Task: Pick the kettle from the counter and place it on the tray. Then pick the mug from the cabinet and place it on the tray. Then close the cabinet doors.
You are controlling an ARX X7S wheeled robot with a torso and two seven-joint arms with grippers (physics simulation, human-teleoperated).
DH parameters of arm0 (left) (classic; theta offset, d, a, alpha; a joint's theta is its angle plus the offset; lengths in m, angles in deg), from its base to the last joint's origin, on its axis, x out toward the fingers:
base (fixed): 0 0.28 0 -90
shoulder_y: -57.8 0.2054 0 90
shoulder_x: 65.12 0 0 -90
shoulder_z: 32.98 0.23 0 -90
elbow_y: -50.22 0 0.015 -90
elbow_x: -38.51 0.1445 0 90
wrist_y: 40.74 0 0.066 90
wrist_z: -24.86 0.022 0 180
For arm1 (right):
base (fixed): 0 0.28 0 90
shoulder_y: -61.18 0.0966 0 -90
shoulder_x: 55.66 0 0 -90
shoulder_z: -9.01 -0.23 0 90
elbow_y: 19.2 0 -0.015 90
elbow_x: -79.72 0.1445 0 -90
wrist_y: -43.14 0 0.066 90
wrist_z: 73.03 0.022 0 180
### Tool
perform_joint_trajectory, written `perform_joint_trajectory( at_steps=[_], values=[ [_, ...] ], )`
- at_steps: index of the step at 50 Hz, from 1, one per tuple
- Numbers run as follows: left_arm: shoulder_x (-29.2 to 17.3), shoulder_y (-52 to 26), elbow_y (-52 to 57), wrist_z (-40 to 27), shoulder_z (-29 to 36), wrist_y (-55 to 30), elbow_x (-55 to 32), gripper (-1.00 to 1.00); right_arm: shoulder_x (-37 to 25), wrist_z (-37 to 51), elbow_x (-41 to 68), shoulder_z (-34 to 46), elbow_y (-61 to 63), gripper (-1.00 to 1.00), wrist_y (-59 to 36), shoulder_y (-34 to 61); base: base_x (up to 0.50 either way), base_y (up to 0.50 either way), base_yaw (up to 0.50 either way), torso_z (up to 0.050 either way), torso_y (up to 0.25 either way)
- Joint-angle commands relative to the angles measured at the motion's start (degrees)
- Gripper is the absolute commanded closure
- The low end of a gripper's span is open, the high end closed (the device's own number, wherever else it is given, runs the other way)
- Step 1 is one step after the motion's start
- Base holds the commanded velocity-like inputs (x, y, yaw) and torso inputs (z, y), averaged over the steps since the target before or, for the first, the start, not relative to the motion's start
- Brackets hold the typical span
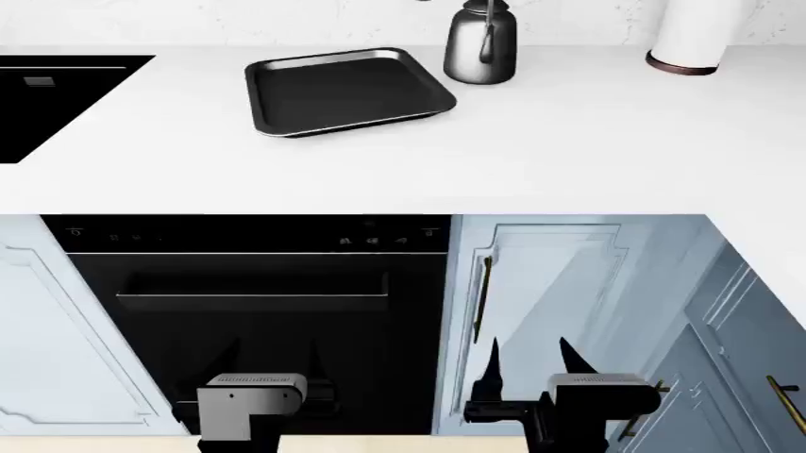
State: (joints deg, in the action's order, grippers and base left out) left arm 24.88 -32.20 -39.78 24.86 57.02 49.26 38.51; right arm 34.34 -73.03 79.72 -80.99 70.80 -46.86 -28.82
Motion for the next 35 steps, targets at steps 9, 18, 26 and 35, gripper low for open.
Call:
perform_joint_trajectory(
  at_steps=[9,18,26,35],
  values=[
    [-2.35,0.32,2.55,-2.8,2.79,-0.21,-2.68,-1.0,-2.62,2.42,2.63,2.65,6.04,-1.0,-3.3,-1.02,0.0,0.0,0.0,0.0,0.0],
    [-3.87,1.04,7.92,-2.84,4.41,-2.03,-4.14,-1.0,-4.07,3.51,3.43,3.54,12.16,-1.0,-6.02,-1.83,0.0,0.0,0.0,0.032,0.019],
    [-6.14,-1.66,19.68,-3.89,3.91,-12.29,-5.04,-1.0,-5.87,4.57,4.97,3.09,25.48,-1.0,-16.33,-0.51,0.0,0.0,0.0,0.05,0.035],
    [-8.87,-10.45,32.78,-3.99,3.27,-32.72,-8.11,-1.0,-9.31,5.78,4.79,2.86,40.28,-1.0,-35.16,9.24,0.0,0.0,0.0,0.05,0.034]
  ],
)
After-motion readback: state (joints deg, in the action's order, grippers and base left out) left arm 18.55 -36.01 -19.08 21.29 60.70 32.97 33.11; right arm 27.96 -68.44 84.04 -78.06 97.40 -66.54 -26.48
